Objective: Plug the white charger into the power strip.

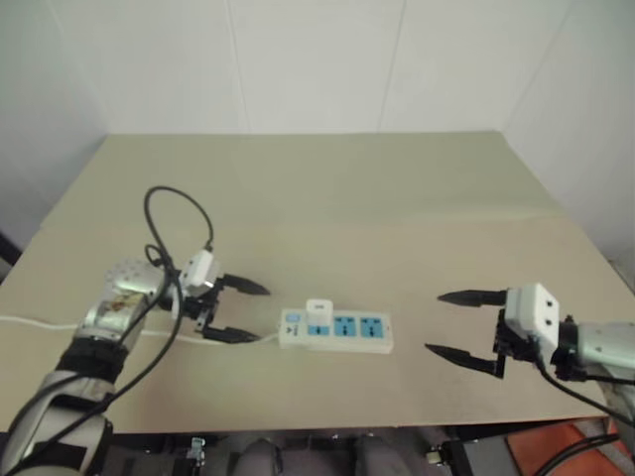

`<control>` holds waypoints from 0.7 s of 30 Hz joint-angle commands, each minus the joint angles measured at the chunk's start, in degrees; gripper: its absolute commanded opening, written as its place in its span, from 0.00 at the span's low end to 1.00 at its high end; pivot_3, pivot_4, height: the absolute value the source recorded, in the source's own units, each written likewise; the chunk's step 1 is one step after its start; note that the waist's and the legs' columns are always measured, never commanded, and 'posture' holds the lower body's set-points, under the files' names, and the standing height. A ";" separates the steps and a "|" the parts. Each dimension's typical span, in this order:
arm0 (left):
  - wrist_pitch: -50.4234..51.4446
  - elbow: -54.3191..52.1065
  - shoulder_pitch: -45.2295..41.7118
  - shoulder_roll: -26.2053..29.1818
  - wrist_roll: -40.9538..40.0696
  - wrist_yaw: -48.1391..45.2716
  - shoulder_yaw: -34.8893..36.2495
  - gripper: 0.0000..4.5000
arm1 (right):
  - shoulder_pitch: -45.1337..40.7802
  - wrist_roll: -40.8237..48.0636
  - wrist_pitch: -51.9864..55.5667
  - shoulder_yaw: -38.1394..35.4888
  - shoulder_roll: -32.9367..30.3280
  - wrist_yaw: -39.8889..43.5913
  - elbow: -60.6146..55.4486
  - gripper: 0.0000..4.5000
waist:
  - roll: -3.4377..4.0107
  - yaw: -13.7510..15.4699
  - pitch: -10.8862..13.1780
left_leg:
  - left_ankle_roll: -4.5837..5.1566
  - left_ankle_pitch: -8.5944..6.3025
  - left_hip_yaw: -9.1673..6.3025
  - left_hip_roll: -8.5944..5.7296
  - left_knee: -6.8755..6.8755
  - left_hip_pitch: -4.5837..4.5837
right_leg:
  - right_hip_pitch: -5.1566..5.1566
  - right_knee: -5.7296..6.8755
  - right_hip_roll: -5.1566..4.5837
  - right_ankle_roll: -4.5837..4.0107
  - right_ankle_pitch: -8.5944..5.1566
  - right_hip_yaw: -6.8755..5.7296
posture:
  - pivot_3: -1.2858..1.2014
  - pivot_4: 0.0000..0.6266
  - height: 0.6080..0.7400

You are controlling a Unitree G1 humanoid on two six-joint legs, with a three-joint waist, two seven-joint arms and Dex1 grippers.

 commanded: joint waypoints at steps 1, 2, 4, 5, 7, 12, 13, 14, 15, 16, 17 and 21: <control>-0.89 -0.08 -0.97 0.15 -0.43 -0.20 -0.27 1.00 | 0.33 0.88 0.22 -2.50 -1.05 -0.34 -1.99 1.00 | 0.00 -0.04 0.00 | 0.00 0.00 0.00 0.00 0.00 0.00 | 0.00 0.00 0.00 0.00 0.00 0.00 | 0.52 0.24 1.00; -0.88 -0.15 -0.89 -0.04 -0.40 -0.20 -0.40 1.00 | 0.44 0.74 0.10 -2.53 -1.13 -0.39 -1.79 1.00 | 0.00 -0.05 0.00 | 0.00 0.00 0.00 0.00 0.00 0.00 | 0.00 0.01 0.00 0.00 0.00 0.00 | 0.52 0.24 1.00; -0.93 -0.17 -0.83 -0.46 -0.32 -0.20 -0.73 1.00 | 0.53 0.80 0.24 -2.64 -1.20 -0.66 -1.71 1.00 | 0.00 -0.03 0.00 | 0.00 0.00 0.00 0.00 0.00 0.01 | 0.00 0.01 0.00 0.00 0.00 0.00 | 0.52 0.24 1.00; -0.92 0.06 -0.94 -0.72 -0.37 -0.20 -0.96 1.00 | 0.64 1.07 0.71 -2.73 -1.23 -0.92 -2.05 1.00 | 0.00 0.00 0.00 | 0.00 0.00 0.00 0.00 0.01 0.01 | 0.01 0.01 0.00 0.00 0.00 0.00 | 0.52 0.24 1.00; -0.42 0.67 -1.45 -1.38 -0.52 -0.20 -1.23 1.00 | 1.17 1.82 1.84 -3.18 -1.51 -1.07 -2.74 1.00 | 0.00 0.02 0.00 | 0.00 0.00 0.00 0.00 0.02 0.01 | 0.02 0.01 0.00 0.00 0.00 0.00 | 0.52 0.24 1.00; 1.11 1.89 -3.20 -0.48 -1.81 -0.20 -3.43 1.00 | 3.73 2.94 3.91 -5.41 -2.83 0.01 -3.93 1.00 | -0.02 0.34 -0.01 | 0.00 0.00 -0.01 0.00 0.03 -0.01 | 0.01 0.01 0.00 0.00 0.00 -0.01 | 0.52 0.24 1.00; 1.41 2.34 -3.63 0.06 -2.27 -0.20 -3.95 1.00 | 3.75 2.58 4.27 -5.74 -3.02 -0.65 -3.80 1.00 | -0.02 0.45 -0.01 | 0.00 0.00 -0.01 0.00 0.05 -0.01 | 0.02 0.01 0.00 0.00 0.00 -0.01 | 0.52 0.24 1.00; 1.76 2.82 -4.11 0.64 -2.79 -0.20 -4.54 1.00 | 3.62 2.31 4.78 -6.08 -3.17 -1.37 -3.80 1.00 | -0.02 0.46 -0.01 | 0.00 0.00 -0.01 -0.01 0.06 -0.01 | 0.03 0.01 0.00 0.00 0.00 0.00 | 0.52 0.24 1.00; 2.02 3.34 -4.75 1.24 -3.20 -0.20 -5.51 1.00 | 3.46 2.18 5.45 -6.51 -3.35 -1.99 -3.78 1.00 | -0.01 0.37 -0.01 | 0.00 0.00 -0.01 -0.01 0.08 0.00 | 0.03 0.02 0.00 0.00 0.00 0.00 | 0.52 0.24 1.00; 2.23 3.70 -5.38 1.98 -3.66 -0.20 -6.75 1.00 | 3.38 2.18 6.13 -6.95 -3.50 -2.44 -3.93 1.00 | -0.01 0.34 -0.01 | 0.00 0.00 -0.01 0.00 0.08 0.01 | 0.03 0.03 0.00 0.00 0.00 0.00 | 0.52 0.24 1.00; 2.42 3.90 -6.03 2.79 -4.31 -0.20 -8.24 1.00 | 3.37 2.28 6.70 -7.35 -3.59 -2.83 -4.18 1.00 | -0.01 0.34 -0.01 | 0.00 0.00 -0.01 0.00 0.08 0.01 | 0.02 0.05 0.01 0.00 0.00 0.00 | 0.52 0.24 1.00; 1.81 6.17 -10.80 4.71 -6.42 -0.20 -15.23 1.00 | 3.96 2.32 8.53 -8.71 -3.84 -4.22 -5.63 1.00 | -0.02 0.65 -0.01 | 0.00 0.00 -0.01 -0.01 0.07 -0.01 | 0.02 0.03 0.01 0.01 0.00 0.00 | 0.52 0.24 1.00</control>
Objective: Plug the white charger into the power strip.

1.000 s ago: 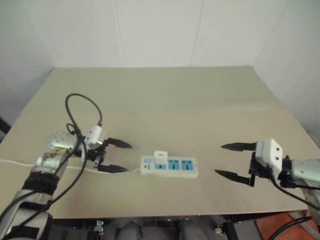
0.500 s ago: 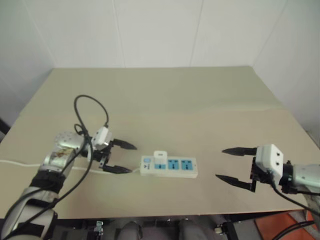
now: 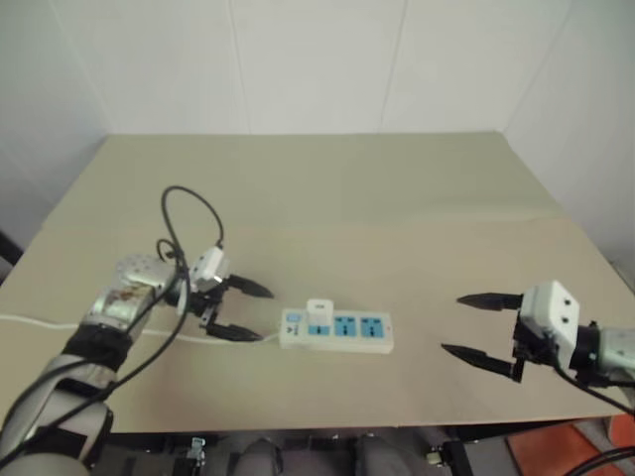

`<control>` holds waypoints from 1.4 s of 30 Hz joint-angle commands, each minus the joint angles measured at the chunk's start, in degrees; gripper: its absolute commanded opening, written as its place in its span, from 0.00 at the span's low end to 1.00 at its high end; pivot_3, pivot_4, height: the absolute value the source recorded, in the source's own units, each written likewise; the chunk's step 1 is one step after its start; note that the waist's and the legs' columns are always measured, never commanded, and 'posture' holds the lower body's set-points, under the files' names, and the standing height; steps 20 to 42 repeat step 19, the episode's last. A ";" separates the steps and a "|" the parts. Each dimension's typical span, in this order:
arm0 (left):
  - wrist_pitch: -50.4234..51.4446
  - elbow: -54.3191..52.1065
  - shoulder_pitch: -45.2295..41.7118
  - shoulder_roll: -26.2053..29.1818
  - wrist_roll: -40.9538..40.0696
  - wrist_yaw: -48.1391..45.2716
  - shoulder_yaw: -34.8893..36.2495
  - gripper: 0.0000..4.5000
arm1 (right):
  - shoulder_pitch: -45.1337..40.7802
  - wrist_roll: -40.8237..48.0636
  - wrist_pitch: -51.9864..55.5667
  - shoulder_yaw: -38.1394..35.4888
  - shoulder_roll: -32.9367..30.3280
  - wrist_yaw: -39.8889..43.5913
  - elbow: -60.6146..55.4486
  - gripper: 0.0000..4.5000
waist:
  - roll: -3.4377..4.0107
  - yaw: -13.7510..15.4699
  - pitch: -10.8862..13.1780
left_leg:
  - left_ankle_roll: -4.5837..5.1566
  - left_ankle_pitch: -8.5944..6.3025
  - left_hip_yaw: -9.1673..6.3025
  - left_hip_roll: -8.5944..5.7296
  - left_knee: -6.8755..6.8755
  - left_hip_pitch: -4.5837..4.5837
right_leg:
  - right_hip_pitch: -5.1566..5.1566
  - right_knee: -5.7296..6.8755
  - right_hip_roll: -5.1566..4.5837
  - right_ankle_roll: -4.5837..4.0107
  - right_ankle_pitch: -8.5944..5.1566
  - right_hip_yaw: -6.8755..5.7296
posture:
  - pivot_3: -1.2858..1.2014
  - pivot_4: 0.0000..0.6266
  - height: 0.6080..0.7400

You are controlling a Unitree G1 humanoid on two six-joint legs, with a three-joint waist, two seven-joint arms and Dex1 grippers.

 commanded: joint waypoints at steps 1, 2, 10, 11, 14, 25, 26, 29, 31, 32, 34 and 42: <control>-1.12 2.54 -5.31 1.03 -2.58 -0.20 -5.23 1.00 | 0.01 0.50 1.39 -2.70 -1.08 -1.13 -2.78 1.00 | 0.00 0.31 0.00 | 0.00 0.00 0.00 0.00 0.01 0.00 | 0.00 0.00 0.00 0.00 0.00 0.00 | 0.52 0.24 1.00; -1.41 3.83 -6.81 0.77 -2.92 -0.20 -6.79 1.00 | -0.25 0.17 1.50 -2.67 -1.14 -1.33 -2.59 1.00 | 0.00 0.53 0.00 | 0.00 0.00 0.00 0.00 0.02 0.00 | 0.00 0.00 0.00 0.00 0.00 0.00 | 0.52 0.24 1.00; -5.68 11.07 -14.13 -0.74 -5.92 -0.20 -16.69 1.00 | -1.41 -0.74 2.83 -1.80 -1.06 -3.86 -3.75 1.00 | 0.00 0.66 0.00 | 0.00 0.00 0.00 -0.01 0.06 -0.12 | -0.05 -0.03 0.00 0.00 0.00 -0.01 | 0.52 0.24 1.00; -6.10 11.54 -14.56 -0.89 -6.36 -0.20 -17.52 1.00 | -1.57 -0.79 3.00 -1.68 -1.04 -4.05 -3.93 1.00 | -0.01 0.57 0.00 | 0.00 0.00 0.00 -0.01 0.07 -0.12 | -0.06 -0.02 0.00 0.00 0.00 -0.01 | 0.52 0.24 1.00; -7.41 13.09 -15.57 -1.67 -6.93 -0.20 -19.14 1.00 | -2.07 -1.14 3.11 -1.35 -1.05 -4.37 -3.94 1.00 | -0.01 0.60 0.00 | 0.00 0.00 0.00 -0.01 0.10 -0.12 | -0.05 0.00 0.00 0.00 0.00 -0.01 | 0.52 0.24 1.00; -8.27 13.75 -16.09 -2.07 -8.12 -0.20 -20.56 1.00 | -2.77 -1.53 3.03 -1.27 -1.21 -4.43 -3.30 1.00 | -0.01 0.61 0.00 | 0.00 0.00 -0.01 -0.01 0.11 -0.15 | -0.06 -0.02 0.00 0.00 0.00 -0.01 | 0.52 0.24 1.00; -8.27 13.75 -16.09 -2.07 -8.12 -0.20 -20.56 1.00 | -2.77 -1.53 3.03 -1.27 -1.21 -4.43 -3.30 1.00 | -0.01 0.61 0.00 | 0.00 0.00 -0.01 -0.01 0.11 -0.15 | -0.06 -0.02 0.00 0.00 0.00 -0.01 | 0.52 0.24 1.00; -8.27 13.75 -16.09 -2.07 -8.12 -0.20 -20.56 1.00 | -2.77 -1.53 3.03 -1.27 -1.21 -4.43 -3.30 1.00 | -0.01 0.61 0.00 | 0.00 0.00 -0.01 -0.01 0.11 -0.15 | -0.06 -0.02 0.00 0.00 0.00 -0.01 | 0.52 0.24 1.00; -8.27 13.75 -16.09 -2.07 -8.12 -0.20 -20.56 1.00 | -2.77 -1.53 3.03 -1.27 -1.21 -4.43 -3.30 1.00 | -0.01 0.61 0.00 | 0.00 0.00 -0.01 -0.01 0.11 -0.15 | -0.06 -0.02 0.00 0.00 0.00 -0.01 | 0.52 0.24 1.00; -8.27 13.75 -16.09 -2.07 -8.12 -0.20 -20.56 1.00 | -2.77 -1.53 3.03 -1.27 -1.21 -4.43 -3.30 1.00 | -0.01 0.61 0.00 | 0.00 0.00 -0.01 -0.01 0.11 -0.15 | -0.06 -0.02 0.00 0.00 0.00 -0.01 | 0.52 0.24 1.00; -8.27 13.75 -16.09 -2.07 -8.12 -0.20 -20.56 1.00 | -2.77 -1.53 3.03 -1.27 -1.21 -4.43 -3.30 1.00 | -0.01 0.61 0.00 | 0.00 0.00 -0.01 -0.01 0.11 -0.15 | -0.06 -0.02 0.00 0.00 0.00 -0.01 | 0.52 0.24 1.00; -8.27 13.75 -16.09 -2.07 -8.12 -0.20 -20.56 1.00 | -2.77 -1.53 3.03 -1.27 -1.21 -4.43 -3.30 1.00 | -0.01 0.61 0.00 | 0.00 0.00 -0.01 -0.01 0.11 -0.15 | -0.06 -0.02 0.00 0.00 0.00 -0.01 | 0.52 0.24 1.00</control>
